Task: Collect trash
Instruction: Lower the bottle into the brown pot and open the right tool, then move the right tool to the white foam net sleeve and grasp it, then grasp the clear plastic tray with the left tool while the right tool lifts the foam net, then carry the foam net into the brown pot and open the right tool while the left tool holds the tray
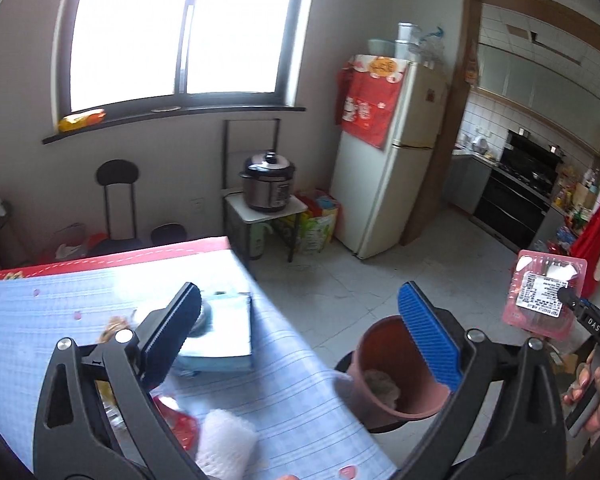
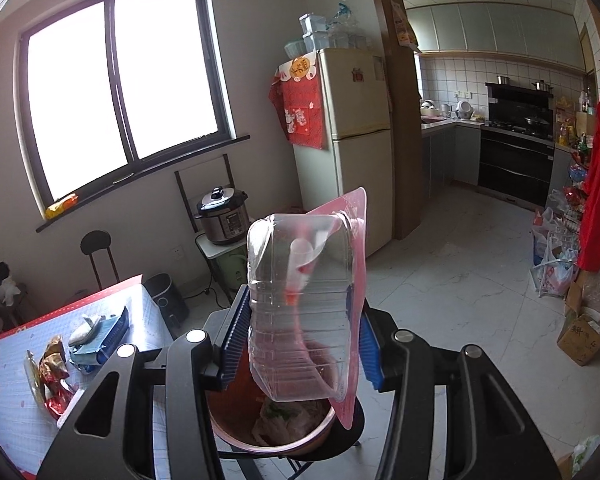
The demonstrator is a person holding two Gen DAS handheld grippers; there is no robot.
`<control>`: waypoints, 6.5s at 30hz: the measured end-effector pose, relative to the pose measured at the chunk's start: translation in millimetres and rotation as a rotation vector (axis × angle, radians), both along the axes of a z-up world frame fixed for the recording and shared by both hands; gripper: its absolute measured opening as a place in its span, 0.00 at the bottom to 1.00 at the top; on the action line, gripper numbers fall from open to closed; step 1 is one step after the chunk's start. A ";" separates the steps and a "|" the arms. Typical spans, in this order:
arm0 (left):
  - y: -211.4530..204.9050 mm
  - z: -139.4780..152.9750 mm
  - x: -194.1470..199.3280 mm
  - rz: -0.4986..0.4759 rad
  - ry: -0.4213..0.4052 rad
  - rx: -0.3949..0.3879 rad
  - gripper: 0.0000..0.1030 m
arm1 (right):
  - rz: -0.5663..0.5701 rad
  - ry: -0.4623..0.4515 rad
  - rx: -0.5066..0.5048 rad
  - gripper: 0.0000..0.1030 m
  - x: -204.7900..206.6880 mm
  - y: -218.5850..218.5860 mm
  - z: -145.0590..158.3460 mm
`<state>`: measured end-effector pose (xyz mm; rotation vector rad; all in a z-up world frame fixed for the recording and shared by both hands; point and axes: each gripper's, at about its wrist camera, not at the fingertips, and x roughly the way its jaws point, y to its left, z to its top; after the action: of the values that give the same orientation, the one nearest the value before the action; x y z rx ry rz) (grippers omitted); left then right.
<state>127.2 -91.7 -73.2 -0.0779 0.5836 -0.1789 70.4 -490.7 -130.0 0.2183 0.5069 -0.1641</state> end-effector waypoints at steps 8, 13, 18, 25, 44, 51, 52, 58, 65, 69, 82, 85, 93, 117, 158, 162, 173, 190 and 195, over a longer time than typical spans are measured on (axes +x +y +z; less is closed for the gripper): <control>139.9 -2.8 -76.9 0.361 0.036 0.003 0.94 | 0.073 0.060 0.026 0.57 55.9 29.1 -7.1; 195.6 -2.2 -114.3 0.491 0.045 -0.031 0.94 | 0.065 0.017 0.002 0.84 66.5 46.8 11.1; 220.4 2.7 -134.1 0.532 0.028 -0.049 0.94 | 0.027 -0.033 -0.011 0.95 54.7 64.0 34.5; 229.0 11.9 -138.9 0.517 0.002 -0.008 0.94 | 0.013 -0.017 -0.039 0.95 31.4 86.4 45.0; 292.8 -21.7 -152.5 0.546 0.037 -0.029 0.94 | 0.041 0.076 -0.117 0.95 27.6 170.2 40.6; 337.3 -41.4 -153.8 0.582 0.059 -0.069 0.94 | 0.077 0.110 -0.118 0.95 39.1 221.9 35.8; 343.5 -45.3 -153.5 0.587 0.064 -0.070 0.94 | 0.080 0.114 -0.124 0.95 41.1 230.4 34.4; 387.5 -77.8 -145.6 0.622 0.137 -0.091 0.94 | 0.124 0.176 -0.158 0.95 56.6 286.9 9.3; 429.5 -110.6 -137.2 0.642 0.210 -0.103 0.94 | 0.204 0.319 -0.125 0.95 73.4 356.9 -56.4; 446.1 -129.3 -134.2 0.623 0.258 -0.127 0.94 | 0.257 0.422 -0.059 0.95 76.0 393.5 -103.7; 447.8 -157.9 -115.4 0.539 0.316 -0.175 0.94 | 0.257 0.715 0.128 0.50 79.4 422.0 -186.1; 436.7 -166.1 -109.8 0.515 0.349 -0.200 0.94 | 0.265 0.685 0.152 0.29 76.0 416.8 -178.8; 384.9 -160.5 -78.0 0.411 0.364 -0.258 0.94 | 0.319 0.542 0.071 0.20 60.2 403.3 -135.8; 173.6 -198.4 37.0 0.590 0.493 0.077 0.94 | 0.377 0.484 0.070 0.20 61.9 308.5 -127.2; 385.5 -154.4 -112.0 0.568 0.326 -0.233 0.16 | 0.384 0.308 0.004 0.20 55.7 378.3 -39.3; 410.7 -144.0 -116.0 0.602 0.273 -0.184 0.16 | 0.330 0.270 -0.017 0.20 46.3 371.9 -22.7; 388.6 -92.6 -127.9 0.626 0.128 -0.161 0.16 | 0.226 0.151 -0.050 0.20 36.9 288.0 13.9; 234.3 -28.0 -165.8 0.666 0.037 -0.181 0.16 | 0.066 0.121 -0.020 0.20 81.2 64.5 12.8; 212.6 -24.5 -190.8 0.721 0.040 -0.153 0.17 | 0.083 0.148 0.001 0.20 109.5 45.5 -4.9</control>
<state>-63.7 120.9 -97.7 -0.4329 0.5487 0.4801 179.9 -445.2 -134.9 0.1864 0.6625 -0.0995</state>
